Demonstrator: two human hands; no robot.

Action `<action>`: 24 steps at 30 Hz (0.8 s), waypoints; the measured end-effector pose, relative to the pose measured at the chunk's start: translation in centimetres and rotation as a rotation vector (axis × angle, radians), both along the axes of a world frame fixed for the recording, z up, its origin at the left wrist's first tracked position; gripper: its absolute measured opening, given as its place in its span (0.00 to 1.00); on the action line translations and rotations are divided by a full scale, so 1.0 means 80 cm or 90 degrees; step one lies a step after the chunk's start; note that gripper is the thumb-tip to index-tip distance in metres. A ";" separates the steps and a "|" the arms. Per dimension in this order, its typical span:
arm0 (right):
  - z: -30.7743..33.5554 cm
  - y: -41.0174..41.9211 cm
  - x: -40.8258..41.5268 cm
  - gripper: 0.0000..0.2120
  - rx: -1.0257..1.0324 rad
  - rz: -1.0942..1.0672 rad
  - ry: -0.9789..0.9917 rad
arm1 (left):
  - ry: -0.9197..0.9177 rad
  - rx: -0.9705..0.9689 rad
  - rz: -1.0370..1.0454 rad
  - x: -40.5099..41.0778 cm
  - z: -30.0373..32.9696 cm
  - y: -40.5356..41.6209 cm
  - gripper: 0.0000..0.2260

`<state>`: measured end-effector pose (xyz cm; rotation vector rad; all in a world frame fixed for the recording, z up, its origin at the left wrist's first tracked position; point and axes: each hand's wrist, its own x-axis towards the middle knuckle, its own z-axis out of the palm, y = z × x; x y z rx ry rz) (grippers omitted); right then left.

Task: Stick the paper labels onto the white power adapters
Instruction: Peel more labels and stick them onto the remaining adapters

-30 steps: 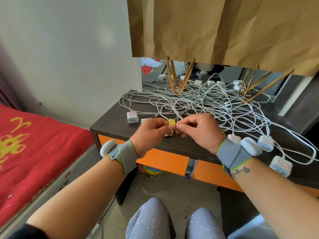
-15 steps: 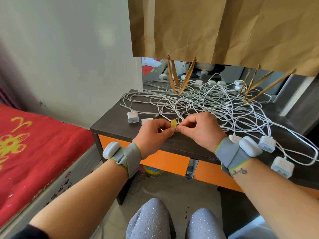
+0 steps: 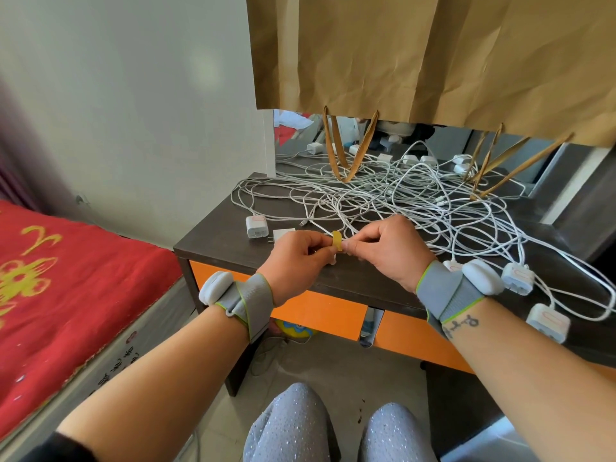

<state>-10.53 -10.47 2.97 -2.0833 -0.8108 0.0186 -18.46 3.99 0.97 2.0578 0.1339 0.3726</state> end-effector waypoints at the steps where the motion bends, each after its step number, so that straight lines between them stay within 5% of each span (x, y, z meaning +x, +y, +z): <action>1: 0.000 0.000 0.001 0.04 0.003 -0.003 0.003 | 0.003 -0.003 -0.003 0.000 0.001 0.000 0.06; 7: 0.001 0.006 0.000 0.02 0.038 -0.023 0.010 | -0.001 -0.004 -0.001 0.001 0.002 0.000 0.08; 24: -0.002 0.011 0.005 0.09 0.213 -0.033 0.329 | -0.036 -0.030 0.005 0.002 -0.005 0.001 0.05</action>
